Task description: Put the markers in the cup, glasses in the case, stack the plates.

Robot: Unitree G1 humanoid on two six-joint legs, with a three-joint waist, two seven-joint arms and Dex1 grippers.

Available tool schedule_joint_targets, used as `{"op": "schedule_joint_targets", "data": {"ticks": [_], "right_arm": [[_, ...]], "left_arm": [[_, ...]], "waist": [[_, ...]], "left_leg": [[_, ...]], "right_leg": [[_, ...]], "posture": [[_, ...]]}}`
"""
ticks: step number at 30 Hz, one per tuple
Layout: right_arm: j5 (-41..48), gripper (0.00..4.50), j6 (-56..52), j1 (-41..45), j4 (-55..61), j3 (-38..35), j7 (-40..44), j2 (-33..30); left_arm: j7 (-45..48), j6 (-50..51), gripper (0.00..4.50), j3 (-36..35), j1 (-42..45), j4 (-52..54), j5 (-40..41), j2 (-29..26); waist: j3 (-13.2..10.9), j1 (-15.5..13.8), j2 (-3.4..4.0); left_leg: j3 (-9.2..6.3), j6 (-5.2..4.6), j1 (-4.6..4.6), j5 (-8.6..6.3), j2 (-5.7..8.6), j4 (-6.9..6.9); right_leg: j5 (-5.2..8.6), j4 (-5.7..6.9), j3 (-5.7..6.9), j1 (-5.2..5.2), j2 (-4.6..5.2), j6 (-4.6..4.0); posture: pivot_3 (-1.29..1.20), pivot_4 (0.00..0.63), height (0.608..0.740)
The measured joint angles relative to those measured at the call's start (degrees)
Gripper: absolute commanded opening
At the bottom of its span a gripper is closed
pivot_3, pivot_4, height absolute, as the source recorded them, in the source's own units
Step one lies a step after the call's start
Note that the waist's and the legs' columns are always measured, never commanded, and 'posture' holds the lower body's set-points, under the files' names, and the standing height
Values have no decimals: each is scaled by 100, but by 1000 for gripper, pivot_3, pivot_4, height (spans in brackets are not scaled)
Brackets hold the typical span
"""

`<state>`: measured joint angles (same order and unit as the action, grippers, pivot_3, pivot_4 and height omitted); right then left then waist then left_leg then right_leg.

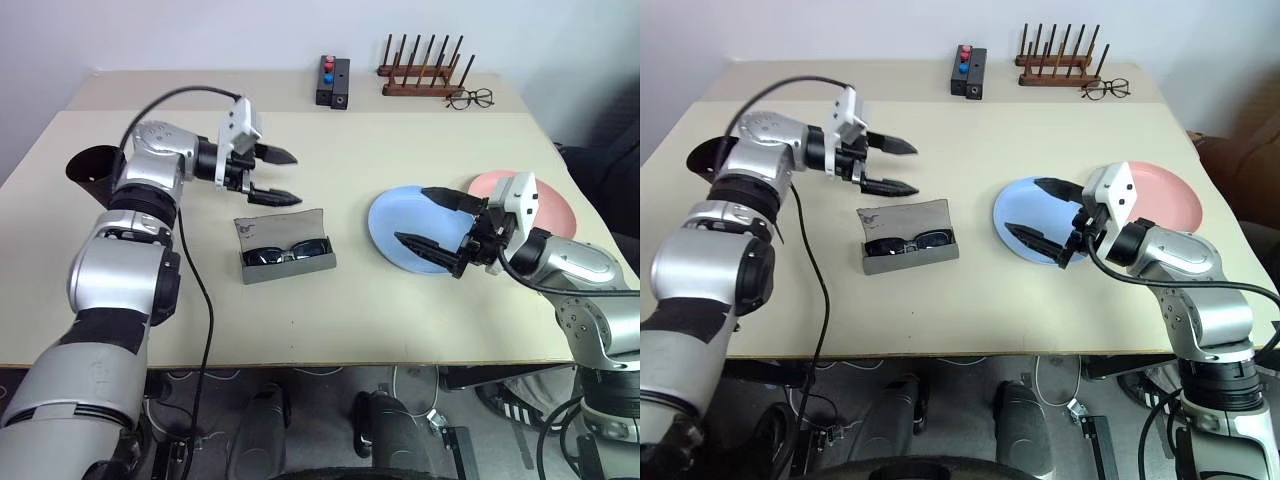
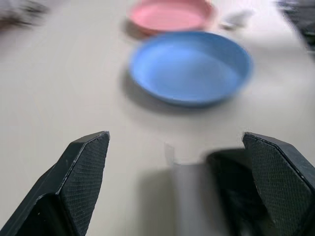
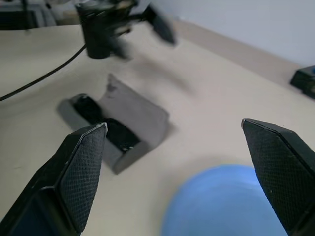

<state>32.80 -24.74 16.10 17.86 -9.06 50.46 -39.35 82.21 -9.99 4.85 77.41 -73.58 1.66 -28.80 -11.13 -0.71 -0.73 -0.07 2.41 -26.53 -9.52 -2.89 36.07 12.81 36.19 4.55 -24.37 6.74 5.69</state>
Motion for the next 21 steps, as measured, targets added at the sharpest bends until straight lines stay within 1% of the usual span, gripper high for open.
{"op": "schedule_joint_targets", "data": {"ticks": [2,5,6,8,10,15,21], "right_arm": [[-2,4500,0,-14,0,-2,22,0],[-10,4500,11,-13,-4,-2,35,0],[-18,4500,23,-12,-6,-2,36,0],[-54,4500,54,-12,-24,-2,35,1],[-64,4500,89,-12,-39,-2,35,1],[-97,4500,148,-44,-42,-3,41,0],[-98,4500,144,-235,-42,-11,175,-23]], "left_arm": [[-402,88,4477,-16,11,-18,-101,-129],[-844,124,4477,-18,11,-63,-220,-180],[-960,127,4237,-20,10,-68,-240,-185],[-1150,161,3587,-53,-2,-82,-262,-197],[-1310,164,2626,-93,-22,-109,-321,-196],[-1994,107,56,-93,-150,-183,-615,-158],[-2563,37,16,116,-451,-199,-1051,2]], "waist": [[0,9,0],[0,-2,0],[0,-14,0],[0,-18,0],[0,-10,0],[0,-3,0],[0,-17,-1]], "left_leg": [[0,0,3,0,0,-3],[1,0,1,0,0,-1],[1,0,0,0,0,0],[1,0,-1,0,0,1],[1,0,0,0,0,0],[1,0,2,0,0,-2],[2,0,1,0,1,1]], "right_leg": [[0,2,0,0,0,1],[0,1,0,0,0,1],[0,0,0,1,0,1],[0,-1,0,1,0,1],[0,0,0,1,0,1],[-1,1,0,1,0,3],[-1,0,0,3,0,4]], "posture": [[0,150,740],[0,150,740],[0,150,740],[0,150,740],[0,150,740],[0,150,740],[0,150,740]]}}
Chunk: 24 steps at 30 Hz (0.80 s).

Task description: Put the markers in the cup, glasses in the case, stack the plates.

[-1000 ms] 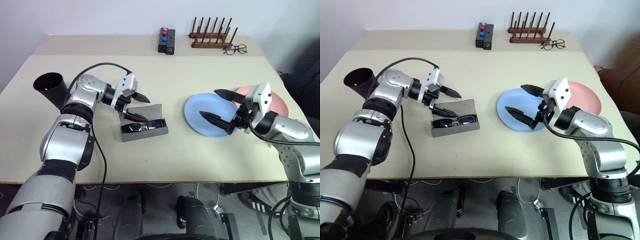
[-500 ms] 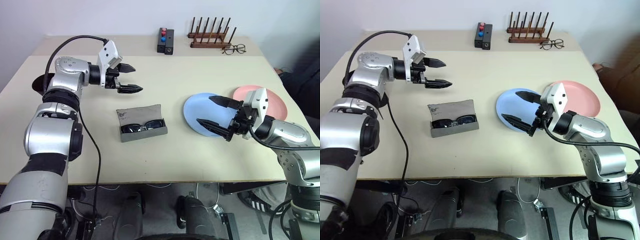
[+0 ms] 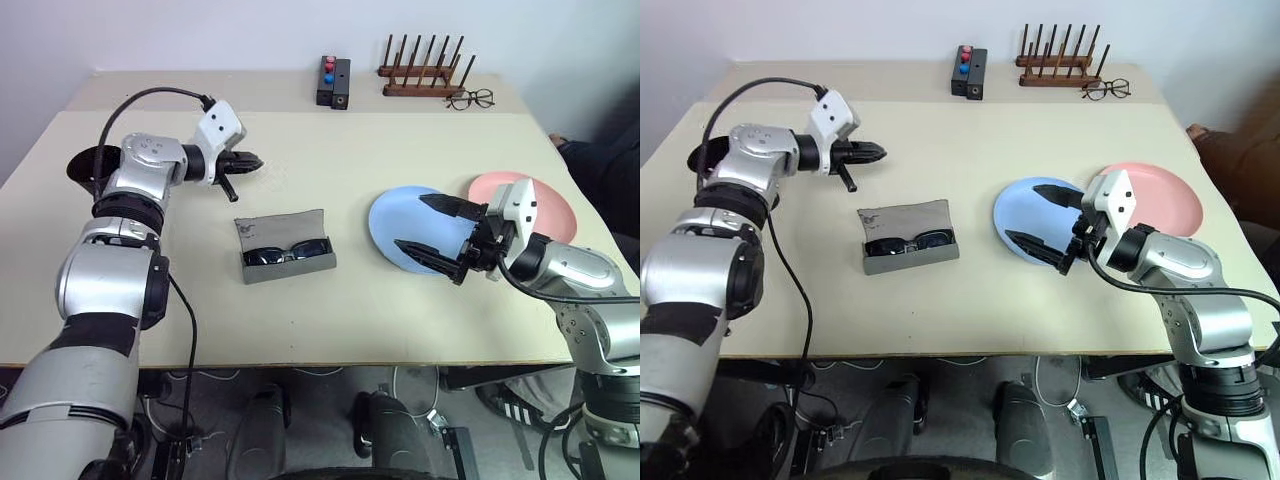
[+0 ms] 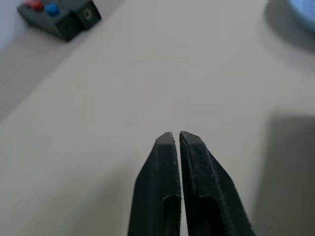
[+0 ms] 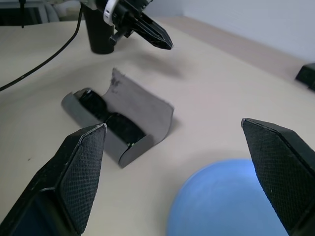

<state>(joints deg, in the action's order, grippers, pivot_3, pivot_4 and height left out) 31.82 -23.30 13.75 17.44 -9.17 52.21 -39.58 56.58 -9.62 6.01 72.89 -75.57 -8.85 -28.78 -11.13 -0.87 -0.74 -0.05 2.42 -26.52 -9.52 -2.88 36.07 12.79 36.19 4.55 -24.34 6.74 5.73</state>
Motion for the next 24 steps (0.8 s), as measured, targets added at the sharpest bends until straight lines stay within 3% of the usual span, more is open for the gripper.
{"op": "schedule_joint_targets", "data": {"ticks": [12,24], "right_arm": [[-119,4500,3,-64,-23,-1,35,-32],[-128,4500,10,-56,-25,-1,-25,-30]], "left_arm": [[261,-34,16,393,-307,-39,-431,397],[1430,84,16,401,-324,186,-412,390]], "waist": [[0,11,0],[0,8,0]], "left_leg": [[0,0,3,0,0,-1],[0,0,3,0,0,-1]], "right_leg": [[0,1,0,1,0,0],[0,0,0,1,0,-1]], "posture": [[0,150,740],[0,150,740]]}}
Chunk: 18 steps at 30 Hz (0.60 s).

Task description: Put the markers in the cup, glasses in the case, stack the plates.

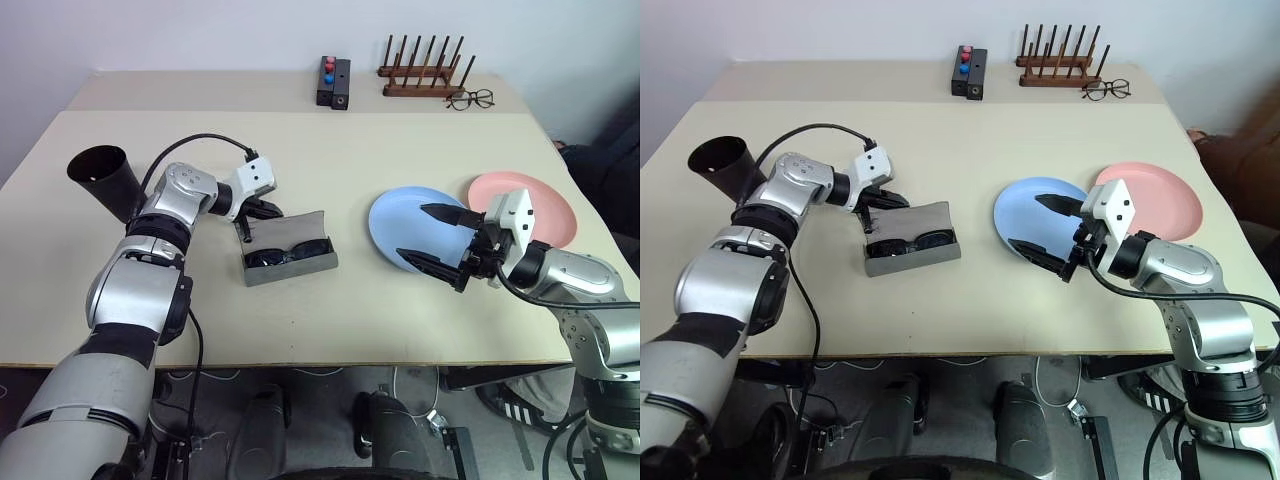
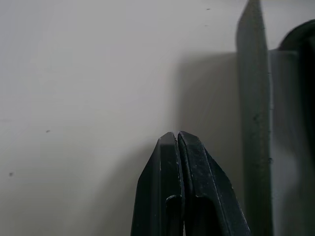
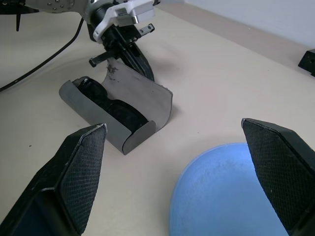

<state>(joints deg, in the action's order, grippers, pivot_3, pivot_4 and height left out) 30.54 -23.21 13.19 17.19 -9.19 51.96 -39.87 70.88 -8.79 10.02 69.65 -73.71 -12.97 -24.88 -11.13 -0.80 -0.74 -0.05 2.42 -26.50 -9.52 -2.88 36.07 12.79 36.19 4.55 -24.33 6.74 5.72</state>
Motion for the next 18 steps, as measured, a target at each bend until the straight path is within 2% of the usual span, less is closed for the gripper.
{"op": "schedule_joint_targets", "data": {"ticks": [5,18], "right_arm": [[-3,4500,22,31,-56,0,-9,3],[-7,4500,45,43,-75,0,-116,12]], "left_arm": [[796,215,16,-5,-37,208,128,-7],[1960,811,16,169,-722,1198,446,94]], "waist": [[0,0,0],[2,7,4]], "left_leg": [[0,0,0,0,0,0],[-2,0,1,0,-1,1]], "right_leg": [[0,0,0,0,0,0],[0,1,0,2,0,-1]], "posture": [[0,150,740],[0,150,740]]}}
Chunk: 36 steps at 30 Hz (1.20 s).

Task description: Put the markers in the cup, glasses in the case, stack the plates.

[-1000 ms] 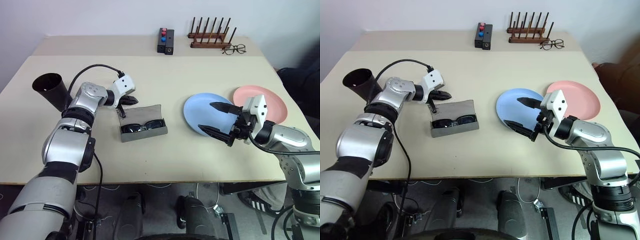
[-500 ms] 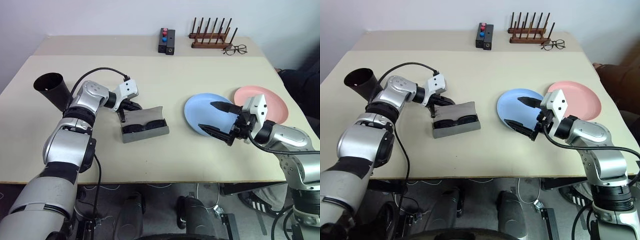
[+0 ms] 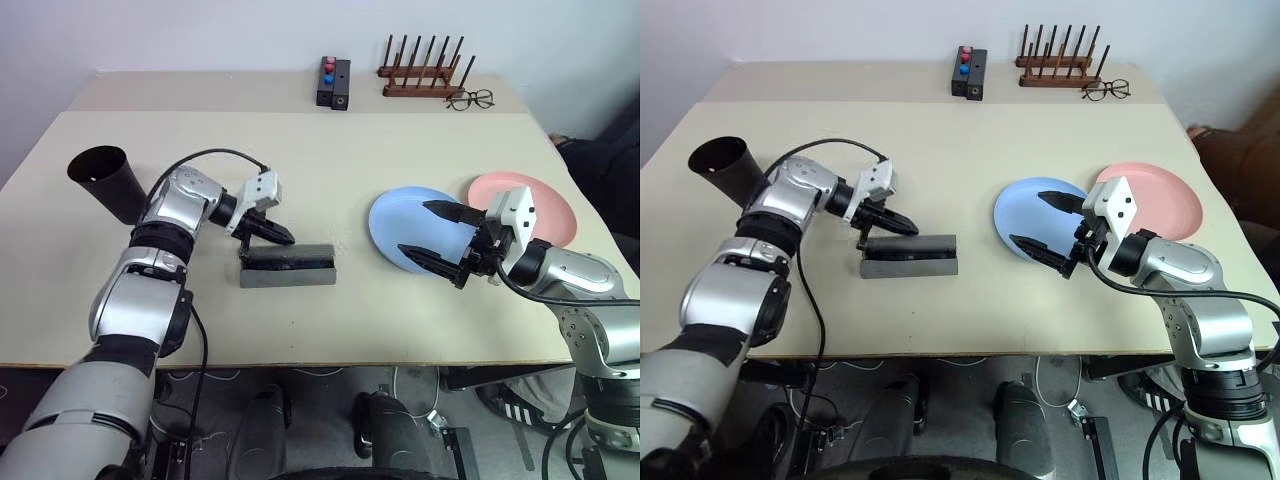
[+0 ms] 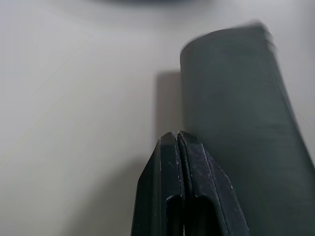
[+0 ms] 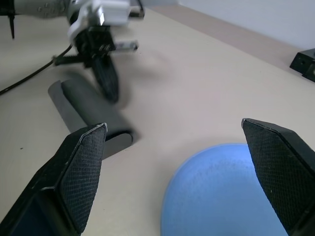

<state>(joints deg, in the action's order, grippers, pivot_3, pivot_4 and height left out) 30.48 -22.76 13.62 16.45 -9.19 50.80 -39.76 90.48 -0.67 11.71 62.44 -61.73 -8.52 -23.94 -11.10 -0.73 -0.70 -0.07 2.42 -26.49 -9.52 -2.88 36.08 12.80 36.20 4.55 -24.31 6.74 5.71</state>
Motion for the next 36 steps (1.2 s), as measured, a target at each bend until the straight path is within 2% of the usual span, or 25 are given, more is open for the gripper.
{"op": "schedule_joint_targets", "data": {"ticks": [5,8,12,18,21,23,26,27,29,36], "right_arm": [[0,4500,4,3,-4,0,-27,4],[0,4500,7,12,-4,0,-36,8],[-11,4500,9,36,-6,1,-50,16],[-69,4500,38,106,-71,2,-93,36],[-178,4500,62,192,-189,4,-203,36],[-364,4500,50,342,-372,-2,-380,-13],[-990,4500,63,543,-843,80,-764,-203],[-1148,4500,63,549,-982,93,-853,-243],[-1315,4500,44,537,-1178,99,-929,-337],[-1456,4500,-129,305,-1341,-138,-822,-957]], "left_arm": [[167,410,16,515,-410,853,389,-132],[168,579,16,537,-406,1022,502,-180],[-198,446,16,304,-177,757,555,-173],[-241,272,16,-296,391,365,982,-186],[-286,161,731,-701,638,60,1251,-211],[-336,196,1656,-1091,858,-104,1541,-216],[-102,776,3201,-1575,1200,-104,2062,-234],[0,988,3731,-1585,1202,-51,2177,-244],[102,1323,4465,-1503,1059,174,2367,-252],[180,2081,4465,-1011,404,1081,3033,-355]], "waist": [[0,1,0],[0,-6,0],[0,-3,0],[-1,-2,-1],[-1,0,-1],[-1,2,-2],[-1,-7,-1],[-1,-4,-1],[-1,4,1],[-2,9,1]], "left_leg": [[-2,0,0,0,0,0],[-1,0,-1,0,0,1],[-3,0,-1,0,0,2],[-2,0,-1,0,0,2],[-2,0,-1,0,0,2],[-2,0,-1,0,0,1],[-1,0,-1,0,1,0],[-1,0,-1,0,1,-1],[-1,0,-1,0,1,-2],[-1,-1,-1,0,1,-1]], "right_leg": [[0,0,0,0,0,-1],[2,-1,0,0,0,-3],[2,-1,0,0,0,-3],[1,-1,0,0,0,-1],[1,0,0,-1,0,-1],[1,0,1,-2,0,0],[2,0,0,-1,0,3],[2,0,0,0,0,3],[1,0,0,-1,0,3],[1,2,0,-1,0,3]], "posture": [[0,150,740],[0,150,740],[0,150,740],[0,150,740],[0,150,740],[0,150,740],[0,150,740],[0,150,740],[0,150,740],[0,150,740]]}}
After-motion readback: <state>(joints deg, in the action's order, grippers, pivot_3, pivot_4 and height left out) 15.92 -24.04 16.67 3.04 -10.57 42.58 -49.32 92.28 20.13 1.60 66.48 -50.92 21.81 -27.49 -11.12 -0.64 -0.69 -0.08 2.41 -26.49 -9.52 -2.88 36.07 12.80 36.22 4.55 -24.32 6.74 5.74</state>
